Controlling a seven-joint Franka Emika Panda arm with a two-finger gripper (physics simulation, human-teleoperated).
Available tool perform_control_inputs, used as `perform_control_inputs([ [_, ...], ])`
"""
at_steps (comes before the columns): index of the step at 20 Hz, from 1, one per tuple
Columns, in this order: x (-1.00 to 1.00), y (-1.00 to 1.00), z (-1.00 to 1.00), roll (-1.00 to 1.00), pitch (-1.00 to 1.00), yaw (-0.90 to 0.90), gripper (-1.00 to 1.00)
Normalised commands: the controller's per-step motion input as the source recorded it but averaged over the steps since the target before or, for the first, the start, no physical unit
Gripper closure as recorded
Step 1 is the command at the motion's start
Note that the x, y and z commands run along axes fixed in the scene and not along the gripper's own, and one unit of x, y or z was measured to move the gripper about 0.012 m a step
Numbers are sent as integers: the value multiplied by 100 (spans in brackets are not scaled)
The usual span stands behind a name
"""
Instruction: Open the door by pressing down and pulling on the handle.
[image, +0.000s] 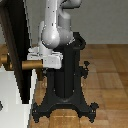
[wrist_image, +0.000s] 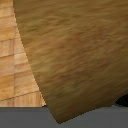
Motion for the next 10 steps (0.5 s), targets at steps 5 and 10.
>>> perform_control_inputs([
  [5, 0, 100, 0, 0, 0, 0, 100],
  [10, 0, 20, 0, 0, 0, 0, 100],
])
